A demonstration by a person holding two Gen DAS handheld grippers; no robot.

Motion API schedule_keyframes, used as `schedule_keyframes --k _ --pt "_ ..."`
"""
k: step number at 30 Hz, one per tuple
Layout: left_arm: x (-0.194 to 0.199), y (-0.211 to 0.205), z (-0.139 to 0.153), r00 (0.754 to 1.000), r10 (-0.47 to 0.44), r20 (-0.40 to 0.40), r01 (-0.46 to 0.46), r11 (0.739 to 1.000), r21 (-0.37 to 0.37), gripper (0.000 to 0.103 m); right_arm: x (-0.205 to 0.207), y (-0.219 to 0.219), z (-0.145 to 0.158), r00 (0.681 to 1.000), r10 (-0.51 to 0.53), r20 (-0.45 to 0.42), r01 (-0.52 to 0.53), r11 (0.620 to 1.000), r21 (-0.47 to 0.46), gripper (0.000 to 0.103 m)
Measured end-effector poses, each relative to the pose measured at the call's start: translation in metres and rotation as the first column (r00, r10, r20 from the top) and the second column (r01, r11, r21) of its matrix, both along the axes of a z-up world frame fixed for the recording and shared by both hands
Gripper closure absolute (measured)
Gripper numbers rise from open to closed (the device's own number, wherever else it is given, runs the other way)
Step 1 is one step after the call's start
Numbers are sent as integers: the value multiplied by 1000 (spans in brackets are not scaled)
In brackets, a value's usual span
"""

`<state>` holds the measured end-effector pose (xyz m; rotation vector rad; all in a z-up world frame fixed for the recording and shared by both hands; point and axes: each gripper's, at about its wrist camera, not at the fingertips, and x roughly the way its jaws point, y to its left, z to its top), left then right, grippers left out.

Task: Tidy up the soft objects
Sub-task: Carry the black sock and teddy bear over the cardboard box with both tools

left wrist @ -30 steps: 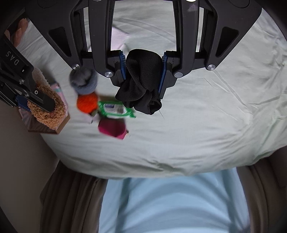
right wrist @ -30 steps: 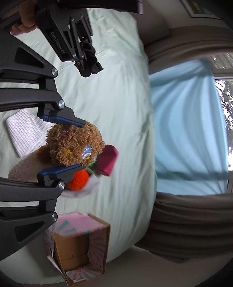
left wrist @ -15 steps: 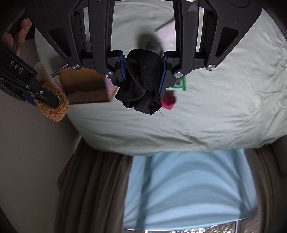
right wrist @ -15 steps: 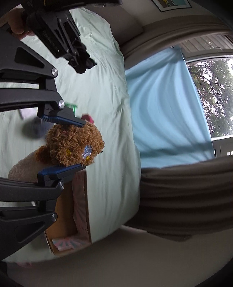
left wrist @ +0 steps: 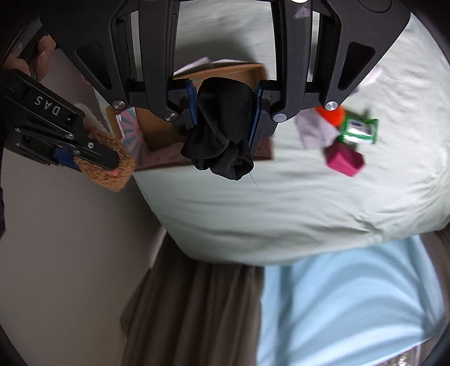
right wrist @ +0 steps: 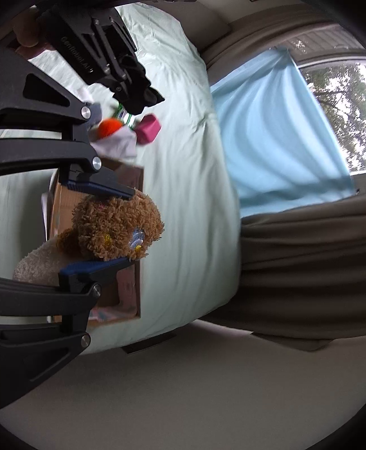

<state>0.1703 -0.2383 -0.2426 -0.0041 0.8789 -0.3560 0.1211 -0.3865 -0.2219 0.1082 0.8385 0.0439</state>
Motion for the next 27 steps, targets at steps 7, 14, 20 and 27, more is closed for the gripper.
schedule_keyframes --k 7,14,20,27 --pt "33 -45 -54 990 -50 -136 55 998 37 77 44 -38 -50 989 4 -149 3 999 48 67" --pt "67 -68 -121 961 -76 -266 105 990 94 77 82 -55 -110 961 -1 -277 33 993 111 67" --pt "86 -74 -169 917 -92 -387 146 983 114 77 108 -58 -154 927 10 -375 63 981 183 67" --pt "88 -81 -189 893 -116 -436 197 970 145 49 123 -59 -179 896 38 -442 91 959 267 63"
